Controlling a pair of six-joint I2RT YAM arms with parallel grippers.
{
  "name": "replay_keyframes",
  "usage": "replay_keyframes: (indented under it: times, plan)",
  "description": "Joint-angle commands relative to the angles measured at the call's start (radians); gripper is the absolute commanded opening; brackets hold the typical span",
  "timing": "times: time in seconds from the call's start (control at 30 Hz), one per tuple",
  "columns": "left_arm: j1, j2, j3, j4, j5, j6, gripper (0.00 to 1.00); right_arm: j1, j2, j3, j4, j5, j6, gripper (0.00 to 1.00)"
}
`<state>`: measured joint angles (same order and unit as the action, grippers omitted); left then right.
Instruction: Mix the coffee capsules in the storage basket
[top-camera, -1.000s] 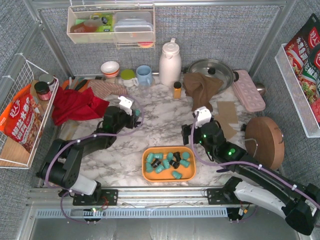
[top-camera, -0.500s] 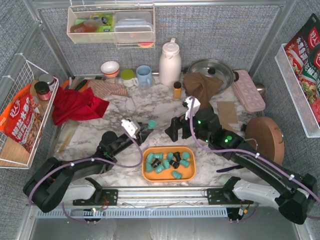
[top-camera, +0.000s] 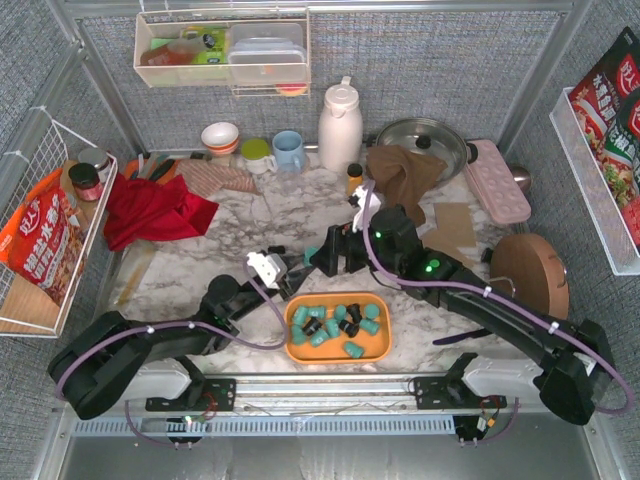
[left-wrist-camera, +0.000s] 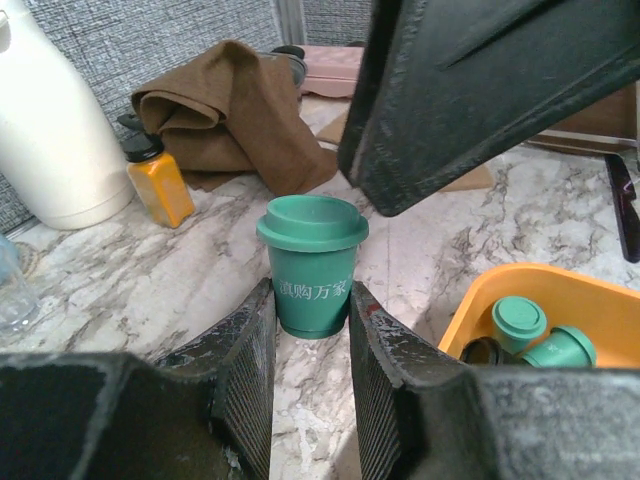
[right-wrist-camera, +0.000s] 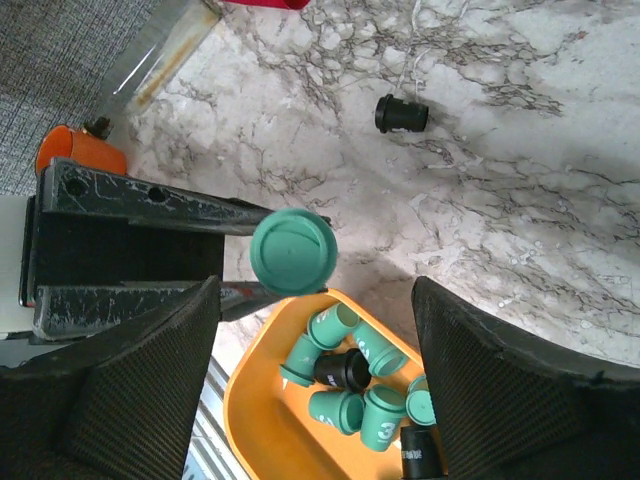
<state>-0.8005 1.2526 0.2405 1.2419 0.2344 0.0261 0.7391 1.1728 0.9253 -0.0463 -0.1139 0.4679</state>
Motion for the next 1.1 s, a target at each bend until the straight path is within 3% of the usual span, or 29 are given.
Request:
replay_keyframes:
  times: [0.0,0.17,0.37,0.6,0.73,0.9,1.07]
  plan:
    - [-0.020,0.015,-0.001,0.059,0.002,0.006,0.32,0.008,0.033,0.022,0.052,-0.023,0.018,0.80]
    - [-0.038,0.019,-0.004,0.054,0.000,0.006,0.33,0.021,0.076,0.034,0.052,-0.030,0.011,0.73]
    - [-0.045,0.004,-0.005,-0.002,0.013,0.023,0.37,0.046,0.106,0.046,0.010,-0.017,-0.022,0.55]
    - [-0.045,-0.047,-0.015,-0.066,0.014,0.031,0.43,0.060,0.091,0.043,-0.014,0.017,-0.035,0.45]
    - [-0.045,-0.063,-0.017,-0.094,0.023,0.026,0.58,0.060,0.076,0.042,-0.013,0.039,-0.039,0.40]
    - [-0.045,-0.104,-0.035,-0.142,-0.021,0.011,0.96,0.060,0.049,0.042,-0.050,0.075,-0.064,0.39]
    - [-0.046,-0.176,-0.023,-0.314,-0.315,-0.086,1.00,0.062,0.008,0.048,-0.178,0.120,-0.110,0.38]
